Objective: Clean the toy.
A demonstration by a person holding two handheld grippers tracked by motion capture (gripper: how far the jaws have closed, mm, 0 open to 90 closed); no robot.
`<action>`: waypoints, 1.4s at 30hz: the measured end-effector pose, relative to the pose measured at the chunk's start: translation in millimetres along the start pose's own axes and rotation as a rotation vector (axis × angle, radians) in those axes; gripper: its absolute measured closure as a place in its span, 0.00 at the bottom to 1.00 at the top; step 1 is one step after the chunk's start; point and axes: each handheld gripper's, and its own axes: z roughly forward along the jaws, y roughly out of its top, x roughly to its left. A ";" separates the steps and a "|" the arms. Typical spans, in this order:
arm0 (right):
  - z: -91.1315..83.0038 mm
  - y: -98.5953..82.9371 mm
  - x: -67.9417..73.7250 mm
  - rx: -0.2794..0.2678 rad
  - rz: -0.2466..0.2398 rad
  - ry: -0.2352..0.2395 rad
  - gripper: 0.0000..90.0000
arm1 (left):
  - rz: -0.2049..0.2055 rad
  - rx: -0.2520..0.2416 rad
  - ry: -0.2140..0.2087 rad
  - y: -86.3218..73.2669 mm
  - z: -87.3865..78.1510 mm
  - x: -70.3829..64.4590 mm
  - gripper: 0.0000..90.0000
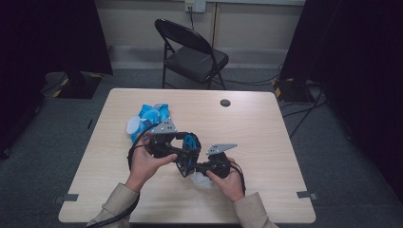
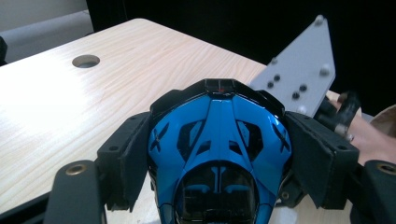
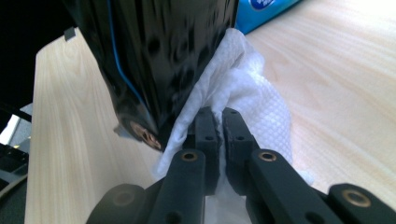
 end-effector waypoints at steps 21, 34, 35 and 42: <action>-38.0 6.5 -19.5 -0.018 0.001 -0.090 0.97 | 0.012 -0.008 0.018 0.5 -3.5 1.7 0.29; -83.3 39.7 -27.9 -0.127 -0.012 -0.139 0.97 | 0.003 0.004 0.022 -3.4 -1.3 4.3 0.29; -85.8 42.1 -27.5 -0.134 -0.014 -0.138 0.97 | 0.002 0.006 0.023 -4.0 -1.0 5.1 0.29; -96.5 56.1 -21.6 -0.179 -0.034 -0.118 0.97 | 0.002 0.018 0.026 -6.0 0.7 6.9 0.29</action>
